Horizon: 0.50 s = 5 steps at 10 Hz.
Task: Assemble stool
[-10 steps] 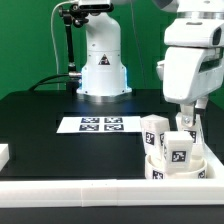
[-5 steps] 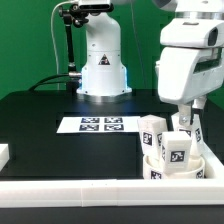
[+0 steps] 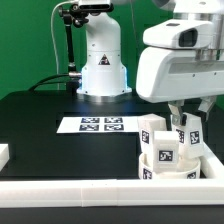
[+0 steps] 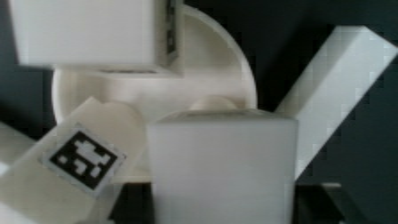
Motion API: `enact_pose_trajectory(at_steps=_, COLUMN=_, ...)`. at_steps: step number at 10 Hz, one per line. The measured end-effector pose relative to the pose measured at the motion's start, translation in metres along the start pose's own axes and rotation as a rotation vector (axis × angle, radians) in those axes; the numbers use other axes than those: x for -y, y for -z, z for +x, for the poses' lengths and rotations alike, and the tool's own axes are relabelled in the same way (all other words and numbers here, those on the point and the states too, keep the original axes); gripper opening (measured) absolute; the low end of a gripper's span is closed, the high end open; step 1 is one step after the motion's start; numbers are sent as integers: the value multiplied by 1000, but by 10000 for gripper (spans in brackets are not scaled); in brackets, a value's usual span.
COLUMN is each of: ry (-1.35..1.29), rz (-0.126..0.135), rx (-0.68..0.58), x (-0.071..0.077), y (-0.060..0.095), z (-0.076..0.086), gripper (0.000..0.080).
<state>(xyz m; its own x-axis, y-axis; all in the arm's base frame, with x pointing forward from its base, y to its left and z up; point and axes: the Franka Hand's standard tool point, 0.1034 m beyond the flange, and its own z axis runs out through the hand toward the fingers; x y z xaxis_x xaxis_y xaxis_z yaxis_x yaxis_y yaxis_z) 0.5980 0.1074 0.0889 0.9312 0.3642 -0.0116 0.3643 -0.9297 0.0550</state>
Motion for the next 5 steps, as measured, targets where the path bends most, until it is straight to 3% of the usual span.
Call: enact_pose_trajectory(at_steps=5, ry=-364, rz=2, rx=0, x=1, y=0, z=0, gripper=337)
